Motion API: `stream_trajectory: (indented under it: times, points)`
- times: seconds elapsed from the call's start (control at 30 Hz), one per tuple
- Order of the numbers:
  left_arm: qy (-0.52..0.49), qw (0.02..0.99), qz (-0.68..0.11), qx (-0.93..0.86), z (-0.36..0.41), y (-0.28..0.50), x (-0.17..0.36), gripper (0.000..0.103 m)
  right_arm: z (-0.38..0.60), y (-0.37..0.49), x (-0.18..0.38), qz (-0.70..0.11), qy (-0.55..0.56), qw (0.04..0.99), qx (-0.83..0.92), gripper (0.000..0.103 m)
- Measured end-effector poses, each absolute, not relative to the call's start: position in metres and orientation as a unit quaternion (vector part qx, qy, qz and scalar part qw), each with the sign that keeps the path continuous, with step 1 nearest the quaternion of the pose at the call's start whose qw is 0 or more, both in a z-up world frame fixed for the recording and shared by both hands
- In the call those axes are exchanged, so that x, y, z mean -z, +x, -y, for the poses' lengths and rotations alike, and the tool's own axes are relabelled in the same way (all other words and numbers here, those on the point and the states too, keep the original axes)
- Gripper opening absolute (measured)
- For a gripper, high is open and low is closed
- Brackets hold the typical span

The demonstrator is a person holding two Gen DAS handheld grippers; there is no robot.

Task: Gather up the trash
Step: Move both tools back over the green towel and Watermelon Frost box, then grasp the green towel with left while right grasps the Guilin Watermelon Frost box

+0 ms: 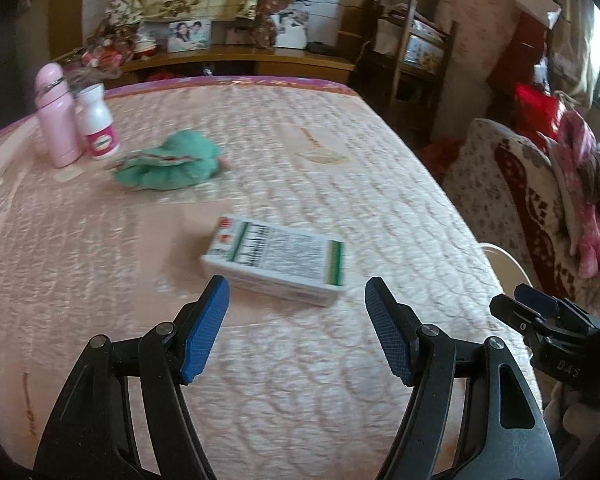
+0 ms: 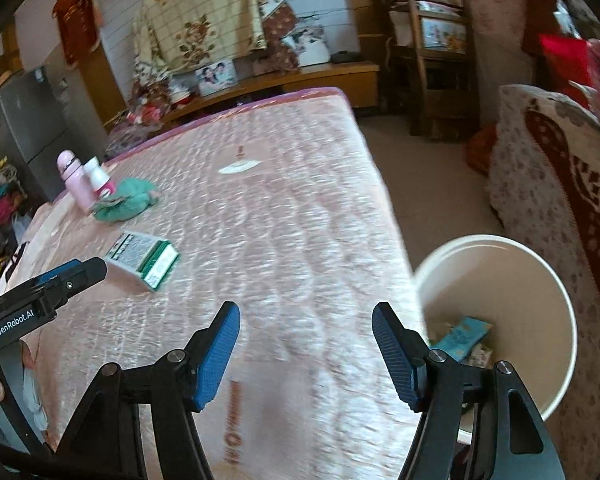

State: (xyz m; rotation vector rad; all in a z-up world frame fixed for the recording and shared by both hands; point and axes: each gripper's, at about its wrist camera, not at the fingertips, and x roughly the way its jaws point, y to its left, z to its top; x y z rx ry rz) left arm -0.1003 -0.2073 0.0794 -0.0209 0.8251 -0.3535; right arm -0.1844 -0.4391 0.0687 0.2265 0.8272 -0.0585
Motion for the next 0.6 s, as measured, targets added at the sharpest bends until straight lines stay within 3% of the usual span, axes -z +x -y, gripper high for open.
stream_trajectory:
  times: [0.6]
  points:
    - [-0.034,0.902,-0.416,0.114,0.126,-0.074,-0.070,0.070,0.346,-0.116,-0.055,-0.435,0.050,0.894,-0.098,0.072]
